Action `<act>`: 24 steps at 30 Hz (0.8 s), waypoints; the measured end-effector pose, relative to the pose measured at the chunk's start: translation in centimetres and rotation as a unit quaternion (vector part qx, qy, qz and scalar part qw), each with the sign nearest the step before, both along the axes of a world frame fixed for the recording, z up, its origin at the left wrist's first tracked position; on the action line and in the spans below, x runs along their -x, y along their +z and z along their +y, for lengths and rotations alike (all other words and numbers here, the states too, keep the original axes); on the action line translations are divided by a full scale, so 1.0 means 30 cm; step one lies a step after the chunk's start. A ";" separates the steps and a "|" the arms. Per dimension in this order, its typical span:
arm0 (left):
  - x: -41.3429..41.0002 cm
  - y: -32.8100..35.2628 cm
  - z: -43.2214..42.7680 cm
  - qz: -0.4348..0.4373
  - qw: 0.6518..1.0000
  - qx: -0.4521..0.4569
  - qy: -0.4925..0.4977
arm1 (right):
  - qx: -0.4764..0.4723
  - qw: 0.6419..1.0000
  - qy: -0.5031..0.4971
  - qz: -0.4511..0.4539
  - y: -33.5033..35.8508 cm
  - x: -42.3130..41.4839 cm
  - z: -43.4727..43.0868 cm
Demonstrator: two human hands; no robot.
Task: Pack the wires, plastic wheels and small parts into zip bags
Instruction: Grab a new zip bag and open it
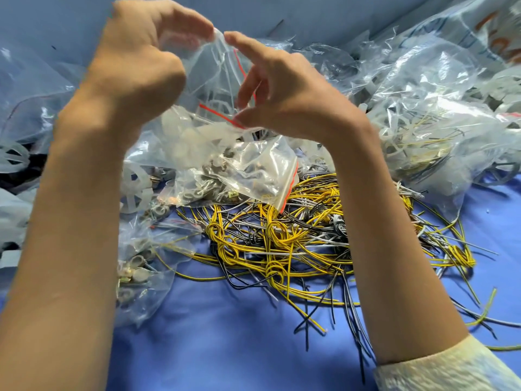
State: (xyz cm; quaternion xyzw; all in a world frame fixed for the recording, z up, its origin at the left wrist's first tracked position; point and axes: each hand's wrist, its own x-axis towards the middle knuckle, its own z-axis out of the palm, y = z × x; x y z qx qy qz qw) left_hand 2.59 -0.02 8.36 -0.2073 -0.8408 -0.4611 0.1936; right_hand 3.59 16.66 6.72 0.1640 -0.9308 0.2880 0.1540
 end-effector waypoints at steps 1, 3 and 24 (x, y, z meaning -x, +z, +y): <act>-0.004 0.003 0.006 0.007 1.000 -0.001 -0.002 | -0.001 1.000 -0.015 0.021 0.002 0.002 0.000; -0.014 0.008 0.022 0.014 1.000 0.001 -0.011 | -0.010 0.998 -0.050 0.043 0.003 0.006 0.005; 0.004 -0.001 0.035 0.031 0.985 0.171 0.000 | -0.062 0.953 -0.211 -0.209 -0.192 0.074 0.274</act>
